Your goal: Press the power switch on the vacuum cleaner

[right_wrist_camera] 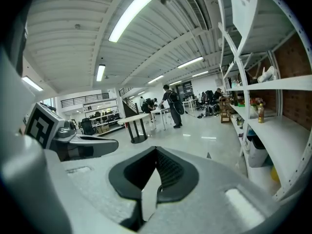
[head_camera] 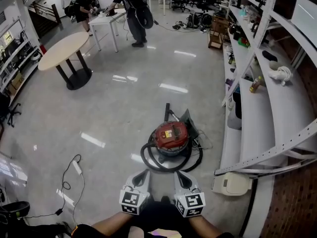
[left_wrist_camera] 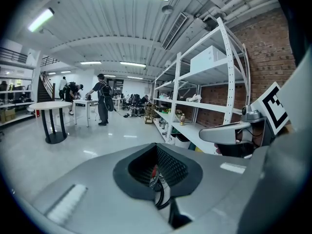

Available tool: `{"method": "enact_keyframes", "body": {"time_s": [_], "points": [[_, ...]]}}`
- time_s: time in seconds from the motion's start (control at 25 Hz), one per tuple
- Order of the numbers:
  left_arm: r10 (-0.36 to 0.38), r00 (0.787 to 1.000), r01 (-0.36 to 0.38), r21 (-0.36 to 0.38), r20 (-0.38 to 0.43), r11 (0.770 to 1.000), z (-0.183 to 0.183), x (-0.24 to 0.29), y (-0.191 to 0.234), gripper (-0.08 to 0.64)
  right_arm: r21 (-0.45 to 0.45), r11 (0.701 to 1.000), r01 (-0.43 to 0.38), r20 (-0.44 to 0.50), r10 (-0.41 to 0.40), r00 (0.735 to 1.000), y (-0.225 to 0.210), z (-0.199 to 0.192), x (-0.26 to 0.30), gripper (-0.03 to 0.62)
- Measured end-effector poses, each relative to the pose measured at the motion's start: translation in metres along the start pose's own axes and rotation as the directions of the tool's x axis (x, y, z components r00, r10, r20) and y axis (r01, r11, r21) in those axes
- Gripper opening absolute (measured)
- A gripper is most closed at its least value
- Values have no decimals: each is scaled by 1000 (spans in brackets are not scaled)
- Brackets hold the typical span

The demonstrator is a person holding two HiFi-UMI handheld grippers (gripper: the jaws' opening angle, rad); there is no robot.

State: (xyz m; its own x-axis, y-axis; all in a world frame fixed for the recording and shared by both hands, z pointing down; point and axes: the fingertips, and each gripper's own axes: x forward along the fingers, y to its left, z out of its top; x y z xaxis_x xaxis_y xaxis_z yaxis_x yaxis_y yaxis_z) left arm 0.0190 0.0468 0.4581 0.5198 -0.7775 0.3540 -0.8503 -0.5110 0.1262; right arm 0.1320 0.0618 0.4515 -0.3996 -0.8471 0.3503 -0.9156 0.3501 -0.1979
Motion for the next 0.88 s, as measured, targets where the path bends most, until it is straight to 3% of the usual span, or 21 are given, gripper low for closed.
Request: {"method": "enact_keyframes", "body": {"time_s": [0.56,0.88], "points": [[-67,994,64,-30,-86,997,-5,93,85,15,6,998,57,-139,-56,989,-23,5,131,-9],[-67,989,60,-53,-129,997,-25,159,132,15,2,998,68,-250,-65,966,-44,-21,207,-9]]}}
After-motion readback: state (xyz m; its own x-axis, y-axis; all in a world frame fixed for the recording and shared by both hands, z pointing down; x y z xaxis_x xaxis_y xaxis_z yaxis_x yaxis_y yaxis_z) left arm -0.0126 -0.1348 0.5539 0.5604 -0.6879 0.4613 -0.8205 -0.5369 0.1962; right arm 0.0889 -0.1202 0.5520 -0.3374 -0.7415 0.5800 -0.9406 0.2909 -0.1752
